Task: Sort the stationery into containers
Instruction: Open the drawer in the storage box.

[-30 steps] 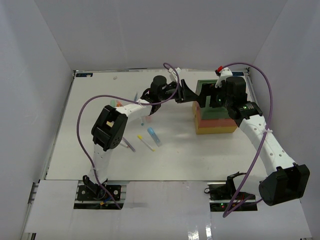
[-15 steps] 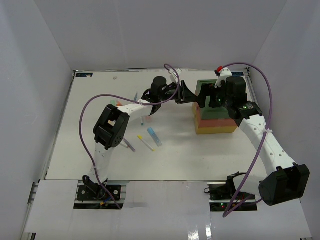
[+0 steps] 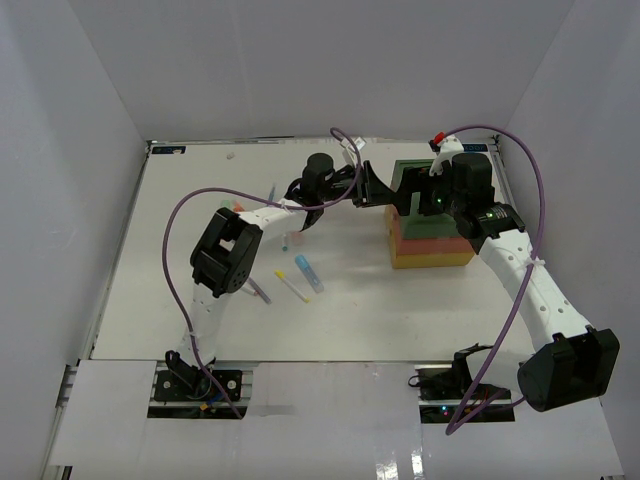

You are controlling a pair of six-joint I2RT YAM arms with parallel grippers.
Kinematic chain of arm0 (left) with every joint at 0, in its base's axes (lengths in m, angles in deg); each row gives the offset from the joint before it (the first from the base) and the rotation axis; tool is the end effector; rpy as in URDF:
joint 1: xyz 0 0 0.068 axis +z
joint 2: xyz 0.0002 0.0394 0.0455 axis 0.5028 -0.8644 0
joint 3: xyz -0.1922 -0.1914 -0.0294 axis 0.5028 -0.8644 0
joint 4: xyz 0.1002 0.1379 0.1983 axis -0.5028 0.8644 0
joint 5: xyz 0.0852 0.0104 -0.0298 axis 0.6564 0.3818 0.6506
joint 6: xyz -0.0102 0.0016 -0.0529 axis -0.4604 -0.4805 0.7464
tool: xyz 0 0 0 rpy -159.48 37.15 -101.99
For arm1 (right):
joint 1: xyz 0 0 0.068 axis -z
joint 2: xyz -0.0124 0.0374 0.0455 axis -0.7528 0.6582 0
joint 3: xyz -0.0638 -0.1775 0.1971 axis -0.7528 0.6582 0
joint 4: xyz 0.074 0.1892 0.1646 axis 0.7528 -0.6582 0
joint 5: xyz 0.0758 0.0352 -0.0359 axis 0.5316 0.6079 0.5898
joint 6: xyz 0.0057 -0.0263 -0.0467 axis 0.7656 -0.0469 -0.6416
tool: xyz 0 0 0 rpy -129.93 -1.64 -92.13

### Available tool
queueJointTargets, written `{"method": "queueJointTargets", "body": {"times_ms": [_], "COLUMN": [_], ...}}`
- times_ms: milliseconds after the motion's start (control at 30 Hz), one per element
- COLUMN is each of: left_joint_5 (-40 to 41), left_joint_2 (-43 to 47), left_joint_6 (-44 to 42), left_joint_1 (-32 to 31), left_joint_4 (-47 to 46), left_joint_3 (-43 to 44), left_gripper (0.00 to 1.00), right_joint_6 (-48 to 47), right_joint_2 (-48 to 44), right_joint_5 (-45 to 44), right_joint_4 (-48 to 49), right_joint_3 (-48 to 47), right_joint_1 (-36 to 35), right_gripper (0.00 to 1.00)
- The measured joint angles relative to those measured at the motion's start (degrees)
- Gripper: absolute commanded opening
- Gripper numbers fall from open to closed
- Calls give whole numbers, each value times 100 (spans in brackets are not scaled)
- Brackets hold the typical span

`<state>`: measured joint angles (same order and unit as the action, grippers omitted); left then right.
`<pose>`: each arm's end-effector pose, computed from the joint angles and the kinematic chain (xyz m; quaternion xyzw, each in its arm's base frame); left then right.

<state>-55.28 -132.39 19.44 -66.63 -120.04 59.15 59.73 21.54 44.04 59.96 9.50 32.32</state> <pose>0.3948 -0.3225 0.2304 0.1429 0.7041 -0.6523 0.2414 0.2642 0.0827 0.3577 -0.0985 0.8364 0.1588 0.5152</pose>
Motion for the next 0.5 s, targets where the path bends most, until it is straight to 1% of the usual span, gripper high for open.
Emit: {"method": "queueJointTargets", "body": {"times_ms": [400, 500], "left_joint_5": [-92, -120], "left_joint_2": [-146, -164], "left_joint_6": [63, 70], "left_joint_1": [0, 0], "left_joint_4": [-7, -57], "left_joint_3": [116, 125], "left_gripper": [54, 51], "right_joint_6": [2, 2], "right_joint_2": [0, 0], "right_joint_5": [57, 83], "right_joint_4": [2, 2], "right_joint_3": [0, 0], "right_joint_1": [0, 0], "right_gripper": [92, 92]}}
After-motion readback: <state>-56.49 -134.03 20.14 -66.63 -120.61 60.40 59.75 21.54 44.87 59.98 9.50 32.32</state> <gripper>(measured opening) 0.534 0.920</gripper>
